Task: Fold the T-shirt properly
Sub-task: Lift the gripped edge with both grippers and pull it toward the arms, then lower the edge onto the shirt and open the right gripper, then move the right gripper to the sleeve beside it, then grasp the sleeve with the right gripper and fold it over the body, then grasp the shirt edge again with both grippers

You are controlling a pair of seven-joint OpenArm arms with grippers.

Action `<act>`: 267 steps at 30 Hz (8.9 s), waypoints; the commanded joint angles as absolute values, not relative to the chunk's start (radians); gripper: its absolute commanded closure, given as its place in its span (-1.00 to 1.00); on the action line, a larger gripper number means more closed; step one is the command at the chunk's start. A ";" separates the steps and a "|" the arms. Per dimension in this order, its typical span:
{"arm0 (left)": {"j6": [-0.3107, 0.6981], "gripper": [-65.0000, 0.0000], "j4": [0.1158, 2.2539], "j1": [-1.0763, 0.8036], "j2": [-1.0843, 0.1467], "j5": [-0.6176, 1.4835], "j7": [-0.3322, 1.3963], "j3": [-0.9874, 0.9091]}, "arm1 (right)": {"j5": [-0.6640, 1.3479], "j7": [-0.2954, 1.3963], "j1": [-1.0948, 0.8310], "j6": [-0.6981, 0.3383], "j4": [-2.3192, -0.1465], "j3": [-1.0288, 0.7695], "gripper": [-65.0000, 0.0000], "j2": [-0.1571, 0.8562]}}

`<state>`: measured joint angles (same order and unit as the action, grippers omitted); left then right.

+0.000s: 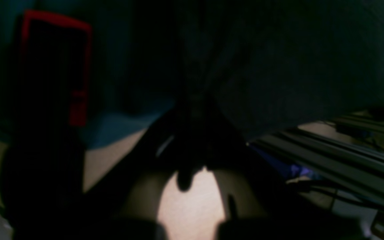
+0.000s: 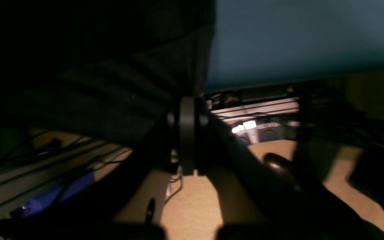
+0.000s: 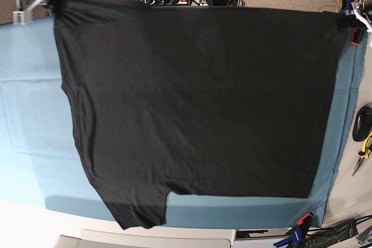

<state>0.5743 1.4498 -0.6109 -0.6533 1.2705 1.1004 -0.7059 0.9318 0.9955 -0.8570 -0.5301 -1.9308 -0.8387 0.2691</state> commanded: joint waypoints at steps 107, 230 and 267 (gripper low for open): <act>0.491 0.05 1.429 -0.061 -0.632 0.778 0.793 -0.419 | 0.657 0.928 0.019 -0.540 -1.511 -0.603 0.23 0.300; 0.498 0.06 1.429 -0.061 -0.664 0.766 0.811 -0.419 | 0.380 0.734 0.284 -0.452 -1.369 -0.335 -0.12 0.097; 0.472 0.06 1.429 -0.064 -0.665 0.763 0.816 -0.419 | 0.904 1.176 -0.040 -0.464 -1.251 -0.758 -0.12 0.228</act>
